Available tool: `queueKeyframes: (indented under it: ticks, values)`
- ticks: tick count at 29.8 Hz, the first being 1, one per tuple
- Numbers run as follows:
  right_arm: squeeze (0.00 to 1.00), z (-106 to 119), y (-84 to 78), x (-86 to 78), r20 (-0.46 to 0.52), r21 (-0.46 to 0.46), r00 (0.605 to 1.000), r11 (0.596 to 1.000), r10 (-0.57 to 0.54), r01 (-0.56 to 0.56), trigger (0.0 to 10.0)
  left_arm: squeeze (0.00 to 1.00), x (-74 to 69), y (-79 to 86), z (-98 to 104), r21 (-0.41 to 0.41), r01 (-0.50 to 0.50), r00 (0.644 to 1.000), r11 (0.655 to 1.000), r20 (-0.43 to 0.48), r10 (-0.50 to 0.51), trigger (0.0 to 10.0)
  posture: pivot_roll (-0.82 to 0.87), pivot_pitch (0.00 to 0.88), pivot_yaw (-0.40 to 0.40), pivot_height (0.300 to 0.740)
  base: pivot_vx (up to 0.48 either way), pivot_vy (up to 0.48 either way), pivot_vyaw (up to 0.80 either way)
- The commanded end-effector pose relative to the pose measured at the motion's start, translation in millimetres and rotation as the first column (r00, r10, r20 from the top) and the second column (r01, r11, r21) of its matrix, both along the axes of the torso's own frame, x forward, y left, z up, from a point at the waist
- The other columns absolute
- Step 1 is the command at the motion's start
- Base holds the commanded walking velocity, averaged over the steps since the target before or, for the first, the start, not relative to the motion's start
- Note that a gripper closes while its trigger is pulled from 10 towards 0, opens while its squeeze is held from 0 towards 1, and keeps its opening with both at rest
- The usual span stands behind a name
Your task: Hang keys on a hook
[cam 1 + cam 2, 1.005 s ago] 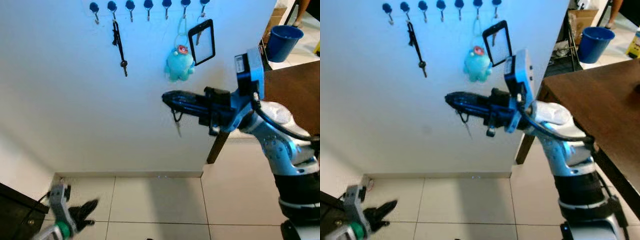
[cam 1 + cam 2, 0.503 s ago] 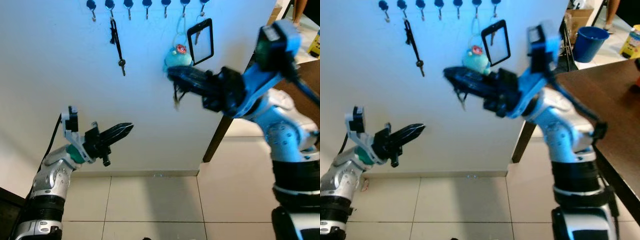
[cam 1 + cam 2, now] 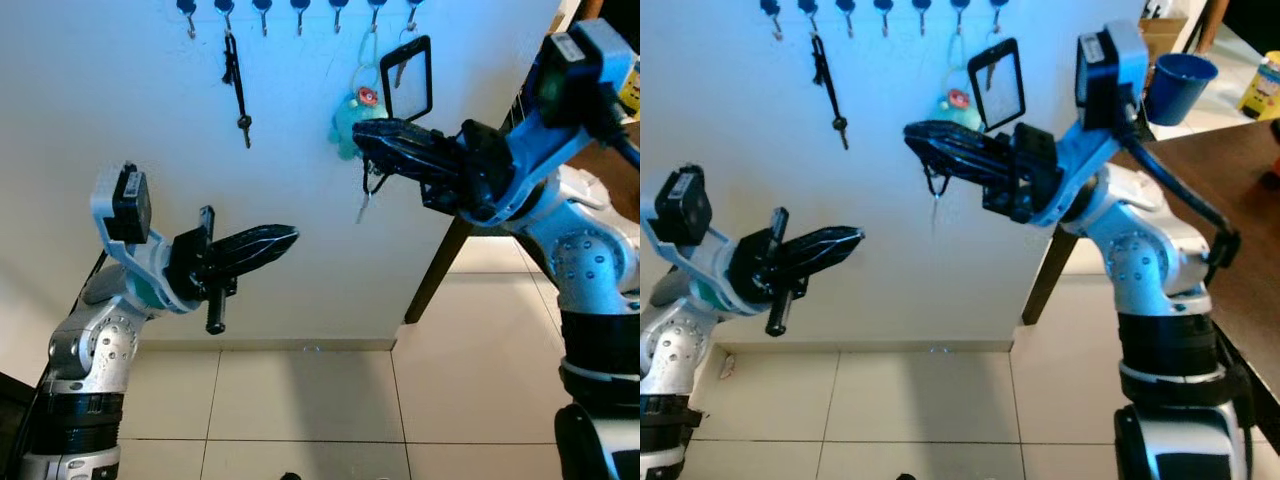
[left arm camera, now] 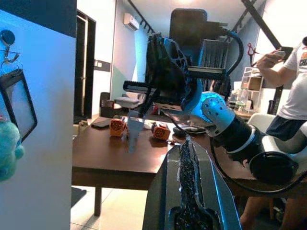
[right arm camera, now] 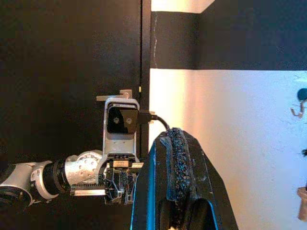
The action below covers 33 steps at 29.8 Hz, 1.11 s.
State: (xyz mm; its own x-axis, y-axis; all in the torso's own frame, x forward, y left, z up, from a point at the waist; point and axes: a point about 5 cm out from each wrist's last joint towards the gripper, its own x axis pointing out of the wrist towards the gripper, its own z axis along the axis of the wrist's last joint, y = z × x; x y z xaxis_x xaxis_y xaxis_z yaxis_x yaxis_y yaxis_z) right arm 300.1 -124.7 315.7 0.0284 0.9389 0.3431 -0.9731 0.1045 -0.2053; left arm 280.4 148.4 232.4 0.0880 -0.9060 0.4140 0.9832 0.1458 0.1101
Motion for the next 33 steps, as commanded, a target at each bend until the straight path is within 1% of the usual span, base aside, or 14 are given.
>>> queueKeyframes:
  ticks: [1,4,5,9,10,13,17,18,22,23,28,29,30,33]
  values:
    - [0.00,0,3.3,-2.0,-0.002,0.001,1.000,1.000,0.021,-0.021,10.0,1.00,-1.5,-5.2,6,0.009,0.007,1.000,1.000,0.027,-0.007,10.0,-0.08,0.050,0.063,0.740,0.000,0.000,0.00]
    - [0.00,0,4.8,-1.6,-0.003,0.004,1.000,1.000,0.026,-0.026,10.0,1.00,3.9,-9.2,13,-0.007,-0.073,0.995,0.997,0.066,0.073,10.0,-0.07,0.049,0.062,0.740,0.000,0.000,0.00]
    - [0.00,0,5.3,-1.2,-0.003,0.007,1.000,1.000,0.026,-0.026,10.0,0.00,7.7,-9.6,16,-0.022,-0.110,0.991,0.994,0.068,0.112,10.0,-0.08,0.048,0.061,0.740,0.000,0.000,0.00]
    - [0.00,2,5.8,-0.7,-0.001,0.011,1.000,1.000,0.027,-0.027,10.0,0.00,12.0,-9.1,19,-0.043,-0.129,0.991,0.991,0.031,0.130,10.0,-0.08,0.047,0.060,0.740,0.000,0.000,0.00]
    - [0.00,2,5.8,-0.7,-0.001,0.012,1.000,1.000,0.027,-0.027,10.0,1.00,14.7,-7.7,21,-0.069,-0.143,0.989,0.987,0.012,0.145,10.0,-0.08,0.047,0.061,0.740,0.000,0.000,0.00]
    - [0.00,2,5.8,-0.5,0.000,0.012,1.000,1.000,0.027,-0.027,10.0,1.00,21.5,-4.1,29,-0.139,-0.214,0.977,0.967,-0.013,0.214,10.0,-0.08,0.046,0.059,0.740,0.000,0.000,0.00]
    - [0.00,3,4.7,-1.2,0.001,0.019,1.000,1.000,0.021,-0.021,10.0,1.00,42.8,20.6,53,-0.351,-0.430,0.902,0.832,-0.127,0.413,10.0,-0.08,0.048,0.059,0.740,0.000,0.000,0.00]
    - [0.00,3,4.4,-1.0,0.001,0.022,1.000,1.000,0.017,-0.017,10.0,0.00,44.5,24.1,55,-0.374,-0.442,0.896,0.815,-0.146,0.419,10.0,-0.08,0.047,0.061,0.740,0.000,0.000,0.00]
    - [0.00,3,3.6,-1.0,0.001,0.030,1.000,0.999,0.011,-0.011,10.0,0.00,47.2,35.6,59,-0.433,-0.507,0.856,0.745,-0.154,0.493,10.0,-0.08,0.047,0.061,0.740,0.000,0.000,0.00]
    - [0.00,3,3.4,-0.7,0.001,0.034,1.000,0.999,0.007,-0.007,10.0,1.00,46.1,35.9,59,-0.433,-0.490,0.867,0.757,-0.147,0.476,10.0,-0.08,0.045,0.063,0.740,0.000,0.000,0.00]
    - [0.00,4,-0.7,1.0,-0.006,0.063,1.000,0.998,-0.027,0.027,10.0,1.00,46.4,32.0,56,-0.401,-0.492,0.868,0.773,-0.154,0.472,10.0,-0.08,0.044,0.066,0.740,0.000,0.000,0.00]
    - [0.00,4,-2.0,1.6,-0.010,0.075,0.999,0.996,-0.038,0.038,10.0,0.27,48.4,33.5,58,-0.419,-0.501,0.863,0.757,-0.173,0.475,10.0,-0.08,0.043,0.066,0.740,0.000,0.000,0.00]
    - [0.00,4,-2.9,2.1,-0.015,0.083,0.999,0.995,-0.047,0.048,10.0,0.00,50.4,36.0,60,-0.442,-0.514,0.855,0.735,-0.194,0.481,10.0,-0.08,0.043,0.066,0.740,0.000,0.000,0.00]
    - [0.00,3,-3.7,2.5,-0.020,0.093,0.998,0.994,-0.056,0.058,10.0,0.00,52.7,43.1,65,-0.513,-0.520,0.852,0.683,-0.248,0.461,10.0,-0.09,0.044,0.069,0.740,0.000,0.000,0.00]
